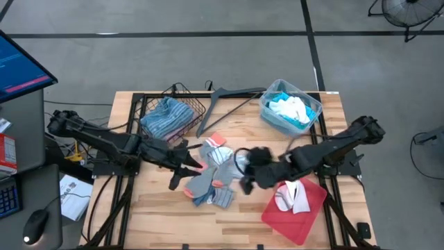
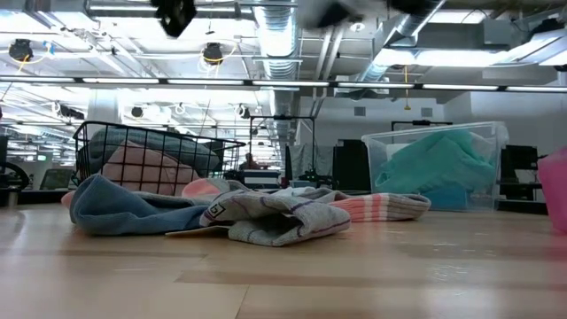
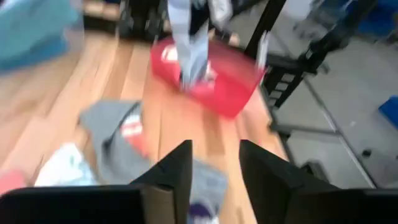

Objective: Pick & Place Cloths
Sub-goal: Put the bottom white patterned sock into the red bin

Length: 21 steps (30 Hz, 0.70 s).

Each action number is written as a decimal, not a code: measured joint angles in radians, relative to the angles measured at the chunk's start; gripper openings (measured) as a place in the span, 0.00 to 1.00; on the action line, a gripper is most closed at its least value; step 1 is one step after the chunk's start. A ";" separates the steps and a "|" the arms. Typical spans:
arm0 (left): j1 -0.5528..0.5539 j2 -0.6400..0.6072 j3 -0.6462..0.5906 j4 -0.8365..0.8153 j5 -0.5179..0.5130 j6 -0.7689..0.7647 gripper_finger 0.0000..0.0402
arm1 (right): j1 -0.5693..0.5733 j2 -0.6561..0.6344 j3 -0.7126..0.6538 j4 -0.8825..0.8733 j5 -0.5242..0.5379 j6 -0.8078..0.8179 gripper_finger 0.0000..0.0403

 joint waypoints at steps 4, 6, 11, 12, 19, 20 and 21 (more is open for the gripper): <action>-0.004 0.025 0.000 -0.076 -0.001 -0.044 0.36 | 0.101 -0.043 0.001 -0.374 -0.049 0.410 0.00; -0.009 0.046 0.000 -0.099 -0.001 -0.051 0.39 | 0.157 -0.041 -0.001 -0.519 -0.125 0.581 0.00; -0.015 0.117 0.000 -0.102 0.001 -0.075 0.42 | 0.282 0.005 -0.001 -0.651 -0.323 0.854 0.00; -0.015 0.132 0.000 -0.108 0.001 -0.082 0.42 | 0.302 0.020 -0.001 -0.652 -0.359 0.885 0.00; -0.019 0.225 0.000 -0.113 0.011 -0.110 0.45 | 0.416 0.157 -0.001 -0.596 -0.565 1.005 0.01; -0.019 0.233 0.000 -0.117 0.011 -0.110 0.45 | 0.424 0.174 -0.001 -0.579 -0.577 1.007 0.03; -0.020 0.239 0.000 -0.118 0.011 -0.110 0.46 | 0.430 0.188 -0.001 -0.562 -0.579 1.008 0.06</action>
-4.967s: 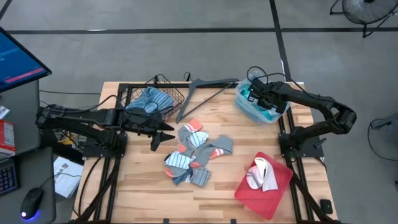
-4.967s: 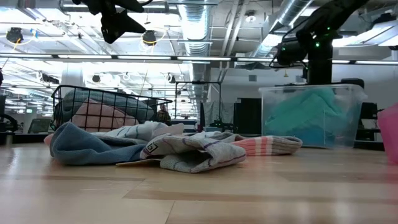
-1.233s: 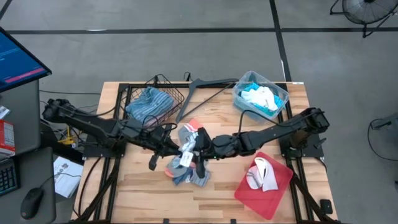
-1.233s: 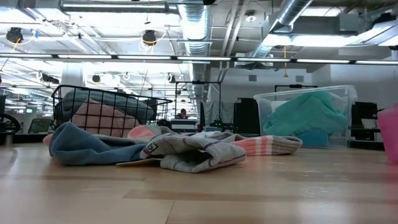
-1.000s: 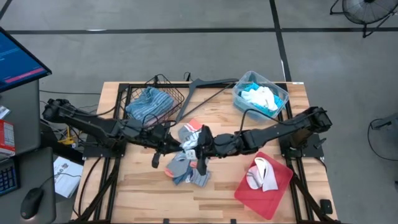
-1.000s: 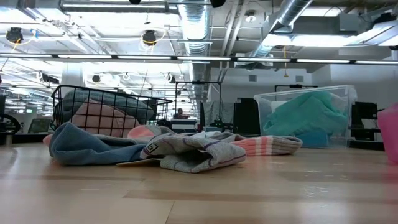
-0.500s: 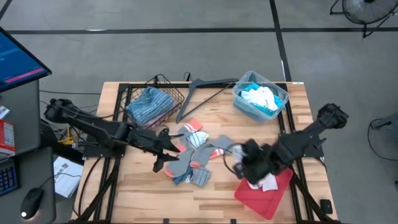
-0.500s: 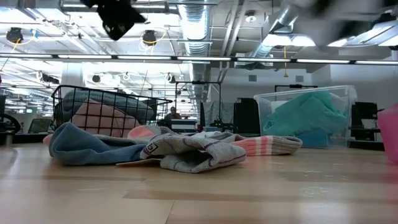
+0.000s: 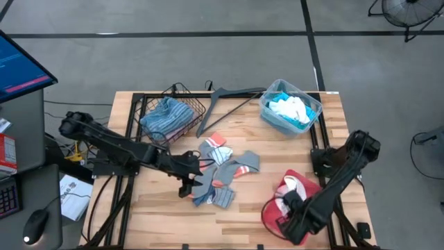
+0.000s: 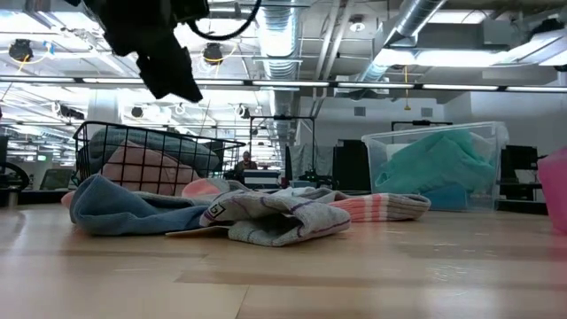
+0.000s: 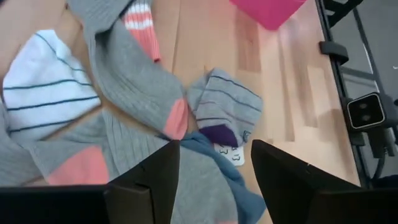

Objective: Pick & Place Cloths
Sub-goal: Put the bottom white patterned sock into the red bin, then put the left gray sock into the red bin

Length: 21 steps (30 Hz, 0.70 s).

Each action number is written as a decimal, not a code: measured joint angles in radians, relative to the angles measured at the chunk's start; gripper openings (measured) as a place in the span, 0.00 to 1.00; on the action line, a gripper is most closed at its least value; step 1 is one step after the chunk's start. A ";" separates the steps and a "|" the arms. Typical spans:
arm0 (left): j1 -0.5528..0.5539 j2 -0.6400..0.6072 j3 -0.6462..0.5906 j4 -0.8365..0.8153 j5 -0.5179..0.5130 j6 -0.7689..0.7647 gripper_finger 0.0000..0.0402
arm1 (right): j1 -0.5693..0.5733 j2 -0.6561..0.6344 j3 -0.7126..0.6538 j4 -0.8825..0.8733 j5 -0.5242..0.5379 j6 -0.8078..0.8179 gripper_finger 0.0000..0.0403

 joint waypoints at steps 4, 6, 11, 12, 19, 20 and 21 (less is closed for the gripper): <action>0.000 0.020 0.000 -0.019 0.000 0.000 0.49 | 0.007 0.026 0.000 0.075 -0.007 -0.016 0.23; 0.000 0.025 0.000 -0.058 0.000 0.003 0.52 | 0.006 0.026 0.000 0.087 -0.007 -0.016 0.35; 0.000 0.025 0.000 -0.202 -0.024 -0.004 0.59 | 0.002 0.022 0.000 0.083 -0.007 -0.013 0.65; 0.000 0.025 0.000 -0.226 -0.032 -0.018 0.60 | 0.002 0.022 0.000 0.082 -0.007 -0.012 0.69; -0.004 0.025 -0.083 -0.241 -0.041 -0.111 0.62 | 0.003 0.025 0.000 0.081 -0.007 -0.012 0.78; -0.008 0.025 -0.102 -0.240 -0.042 -0.131 0.62 | 0.003 0.025 0.000 0.080 -0.007 -0.012 0.78; -0.014 0.025 -0.121 -0.239 -0.042 -0.149 0.62 | 0.003 0.025 0.000 0.080 -0.007 -0.012 0.78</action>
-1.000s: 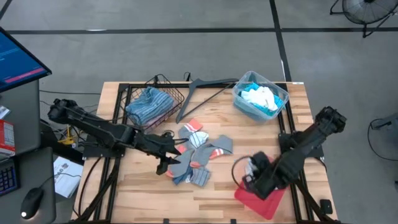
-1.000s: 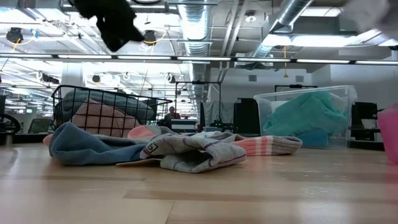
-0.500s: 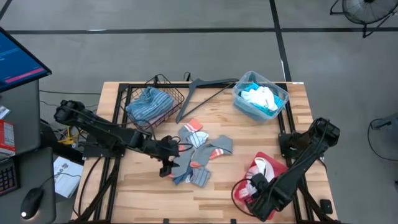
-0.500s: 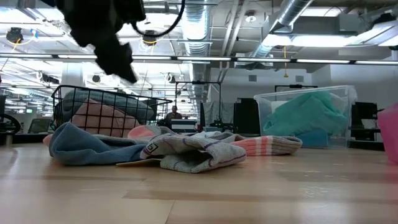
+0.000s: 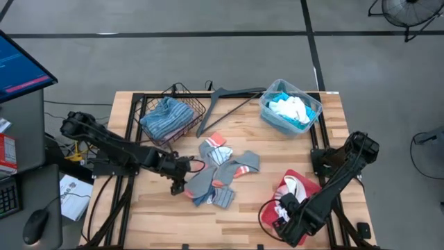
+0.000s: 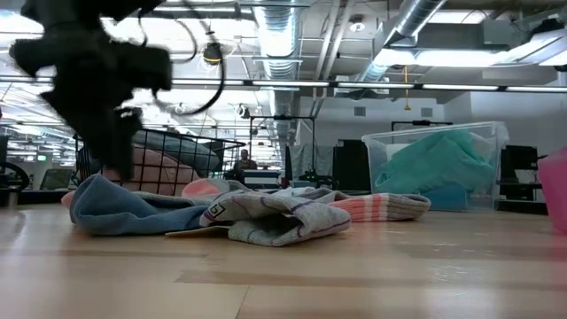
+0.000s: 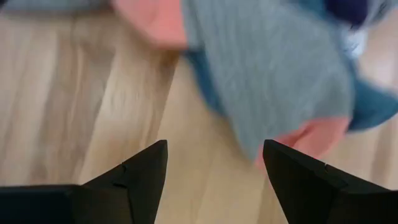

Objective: Pick & Place Cloths
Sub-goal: Put the left gray sock into the red bin

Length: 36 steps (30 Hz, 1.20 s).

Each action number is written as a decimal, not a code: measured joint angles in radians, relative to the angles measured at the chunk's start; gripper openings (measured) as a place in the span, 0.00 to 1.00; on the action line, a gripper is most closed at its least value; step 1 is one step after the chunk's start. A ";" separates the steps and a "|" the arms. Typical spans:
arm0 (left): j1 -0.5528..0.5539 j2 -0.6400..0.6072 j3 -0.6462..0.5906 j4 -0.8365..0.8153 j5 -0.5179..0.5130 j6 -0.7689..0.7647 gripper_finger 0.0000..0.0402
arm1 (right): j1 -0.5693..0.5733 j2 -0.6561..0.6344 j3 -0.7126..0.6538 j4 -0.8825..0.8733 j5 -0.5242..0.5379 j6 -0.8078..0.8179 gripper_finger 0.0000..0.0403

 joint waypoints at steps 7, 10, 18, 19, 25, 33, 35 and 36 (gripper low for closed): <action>-0.075 0.000 -0.094 0.112 0.001 -0.061 0.62 | 0.000 0.000 0.000 -0.001 0.000 0.000 0.77; -0.102 0.000 -0.115 0.182 -0.010 -0.083 0.62 | 0.000 0.000 0.000 -0.001 0.000 0.000 0.77; -0.134 0.008 -0.126 0.253 -0.138 -0.066 0.62 | 0.000 0.000 0.000 -0.001 0.000 0.000 0.77; -0.134 0.015 -0.126 0.254 -0.147 -0.053 0.62 | 0.000 0.000 0.000 0.000 0.000 0.000 0.77; -0.143 0.090 -0.127 0.329 -0.151 -0.047 0.62 | 0.000 0.000 0.000 0.000 0.001 0.000 0.77; -0.155 0.188 -0.122 0.352 -0.124 -0.087 0.48 | 0.000 0.000 0.000 -0.001 0.008 0.000 0.77; -0.153 0.190 -0.122 0.351 -0.123 -0.099 0.37 | 0.000 0.000 0.000 -0.002 0.009 -0.001 0.77; -0.152 0.187 -0.122 0.351 -0.120 -0.101 0.30 | 0.000 0.000 0.000 -0.002 0.010 0.000 0.77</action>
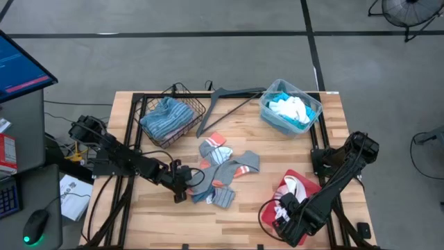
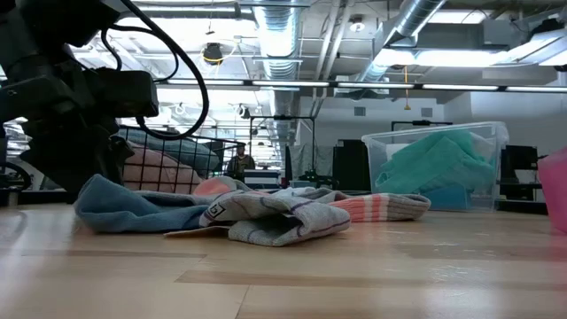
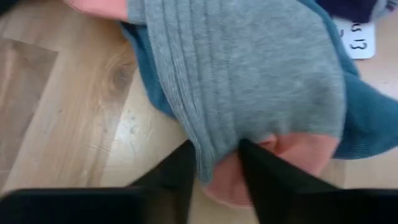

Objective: Pick & Place Cloths
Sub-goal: Put the left gray sock into the red bin

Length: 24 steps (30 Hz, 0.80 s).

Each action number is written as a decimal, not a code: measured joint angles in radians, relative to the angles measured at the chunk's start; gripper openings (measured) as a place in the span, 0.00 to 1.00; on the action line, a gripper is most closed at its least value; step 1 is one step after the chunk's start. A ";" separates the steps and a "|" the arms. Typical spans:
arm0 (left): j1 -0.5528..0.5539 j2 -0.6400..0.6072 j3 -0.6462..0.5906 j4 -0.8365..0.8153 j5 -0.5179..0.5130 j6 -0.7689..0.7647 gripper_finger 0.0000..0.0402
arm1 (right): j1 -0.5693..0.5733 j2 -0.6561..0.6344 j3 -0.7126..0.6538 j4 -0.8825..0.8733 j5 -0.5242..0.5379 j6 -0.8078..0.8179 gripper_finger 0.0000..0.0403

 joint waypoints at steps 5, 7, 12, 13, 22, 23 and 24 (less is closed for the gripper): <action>0.001 -0.094 -0.007 -0.019 0.118 -0.011 0.03 | -0.004 -0.002 0.000 0.004 0.001 0.000 0.77; 0.000 -0.160 -0.007 -0.017 0.136 -0.016 0.02 | -0.011 -0.002 0.005 0.004 0.003 -0.010 0.77; 0.004 -0.324 -0.005 -0.023 0.127 -0.037 0.00 | -0.043 -0.002 0.065 0.004 0.074 -0.110 0.77; 0.004 -0.357 -0.005 -0.019 0.126 -0.038 0.00 | -0.052 -0.002 0.081 0.004 0.096 -0.136 0.77; 0.047 -0.566 -0.005 0.043 0.109 -0.061 0.00 | -0.169 -0.003 0.235 0.085 0.501 -0.668 0.77; 0.052 -0.580 -0.005 0.074 0.110 -0.062 0.00 | -0.190 -0.003 0.244 0.117 0.548 -0.759 0.77; 0.056 -0.591 -0.005 0.112 0.110 -0.064 0.00 | -0.210 -0.003 0.253 0.155 0.588 -0.858 0.77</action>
